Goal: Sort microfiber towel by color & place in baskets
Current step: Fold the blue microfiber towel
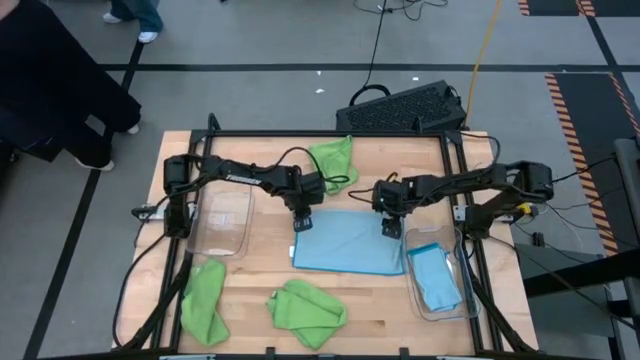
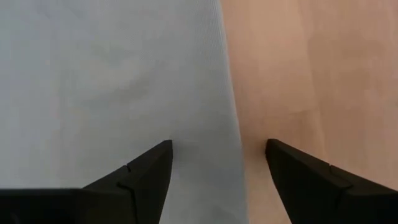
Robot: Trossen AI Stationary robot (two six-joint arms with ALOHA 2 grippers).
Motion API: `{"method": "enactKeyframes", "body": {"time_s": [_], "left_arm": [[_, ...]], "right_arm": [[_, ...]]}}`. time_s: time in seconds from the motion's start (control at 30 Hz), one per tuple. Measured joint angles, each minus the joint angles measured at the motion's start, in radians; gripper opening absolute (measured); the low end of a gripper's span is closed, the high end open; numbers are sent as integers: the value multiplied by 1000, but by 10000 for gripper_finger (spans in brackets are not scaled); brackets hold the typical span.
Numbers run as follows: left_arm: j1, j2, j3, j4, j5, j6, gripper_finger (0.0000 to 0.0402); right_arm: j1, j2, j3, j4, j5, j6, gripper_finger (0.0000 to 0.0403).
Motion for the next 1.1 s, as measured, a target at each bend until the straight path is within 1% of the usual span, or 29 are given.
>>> {"method": "enactKeyframes", "body": {"time_s": [0.1,0.2,0.27,0.33,0.37,0.5,0.7,0.9,1.1], "left_arm": [[-8,-5,-28,14,-2,44,76],[-19,-7,-55,31,-18,44,72],[-31,-6,-63,32,-29,42,52],[-41,-6,-65,29,-31,42,20],[-45,-5,-65,29,-37,40,11],[-60,-4,-66,29,-79,39,6],[-70,-6,-67,15,-94,33,3],[-100,-53,-74,-38,-141,34,2],[-107,-115,-74,-79,-164,34,1]], "right_arm": [[-8,34,4,4,3,-35,254],[-13,41,4,3,-5,-65,261],[-14,35,3,3,-19,-69,265],[-14,18,1,4,-25,-74,267],[-14,10,0,4,-27,-83,267],[-14,-29,-4,16,-32,-108,267],[-14,-77,-2,4,-31,-111,267],[-22,-62,-1,-50,-31,-144,267],[-47,-44,-1,-33,-32,-167,267]]}}
